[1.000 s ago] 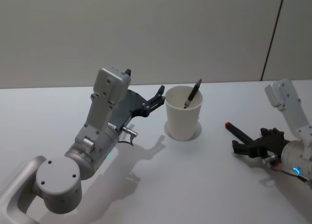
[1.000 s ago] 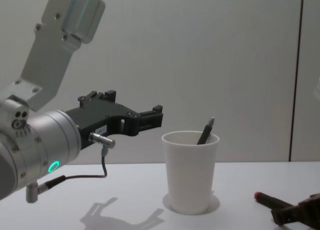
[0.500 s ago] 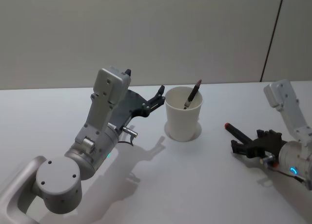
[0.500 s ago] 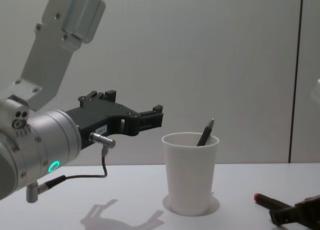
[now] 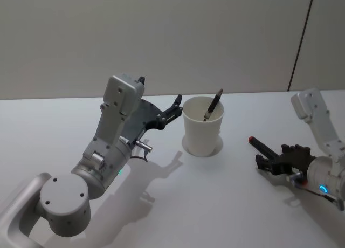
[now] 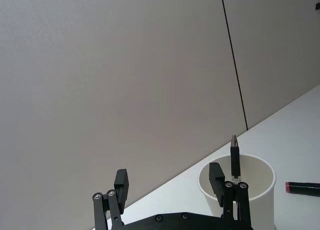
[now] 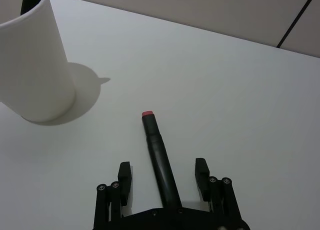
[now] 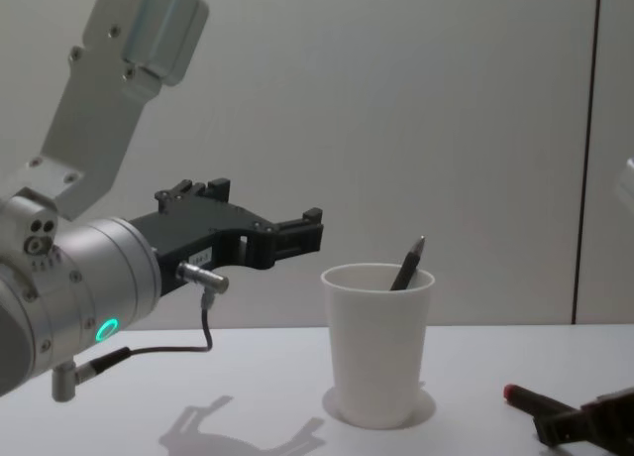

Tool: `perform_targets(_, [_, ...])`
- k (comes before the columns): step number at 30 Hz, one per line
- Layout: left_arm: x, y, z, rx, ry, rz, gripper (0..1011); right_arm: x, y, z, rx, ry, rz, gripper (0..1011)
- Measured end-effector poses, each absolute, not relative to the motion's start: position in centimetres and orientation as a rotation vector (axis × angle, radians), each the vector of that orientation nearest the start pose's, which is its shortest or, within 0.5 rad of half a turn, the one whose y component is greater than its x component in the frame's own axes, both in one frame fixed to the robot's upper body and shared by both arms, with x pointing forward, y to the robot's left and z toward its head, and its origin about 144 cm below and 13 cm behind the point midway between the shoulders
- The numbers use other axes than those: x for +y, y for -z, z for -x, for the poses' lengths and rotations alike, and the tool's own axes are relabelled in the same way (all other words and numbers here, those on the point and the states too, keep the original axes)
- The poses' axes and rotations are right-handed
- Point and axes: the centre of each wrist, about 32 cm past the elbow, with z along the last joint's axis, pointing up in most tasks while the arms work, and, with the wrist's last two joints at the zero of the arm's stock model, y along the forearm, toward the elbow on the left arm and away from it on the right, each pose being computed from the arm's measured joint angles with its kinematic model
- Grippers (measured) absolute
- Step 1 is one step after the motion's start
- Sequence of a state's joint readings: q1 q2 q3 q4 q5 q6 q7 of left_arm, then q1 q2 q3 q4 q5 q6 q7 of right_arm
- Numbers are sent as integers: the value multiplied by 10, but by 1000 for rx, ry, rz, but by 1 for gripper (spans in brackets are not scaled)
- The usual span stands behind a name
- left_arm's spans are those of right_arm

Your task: Place the pen into the pen holder.

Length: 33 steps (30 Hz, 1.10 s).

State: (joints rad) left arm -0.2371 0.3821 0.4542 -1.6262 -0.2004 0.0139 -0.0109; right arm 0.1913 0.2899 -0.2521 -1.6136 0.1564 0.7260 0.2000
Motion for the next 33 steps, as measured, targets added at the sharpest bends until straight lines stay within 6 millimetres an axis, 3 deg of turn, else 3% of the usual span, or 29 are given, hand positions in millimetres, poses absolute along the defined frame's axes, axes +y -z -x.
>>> perform_targets(33, [198,-1204,-492,-268,-1124,-61,1001,-239,-1202,-491,322,1239,512,597])
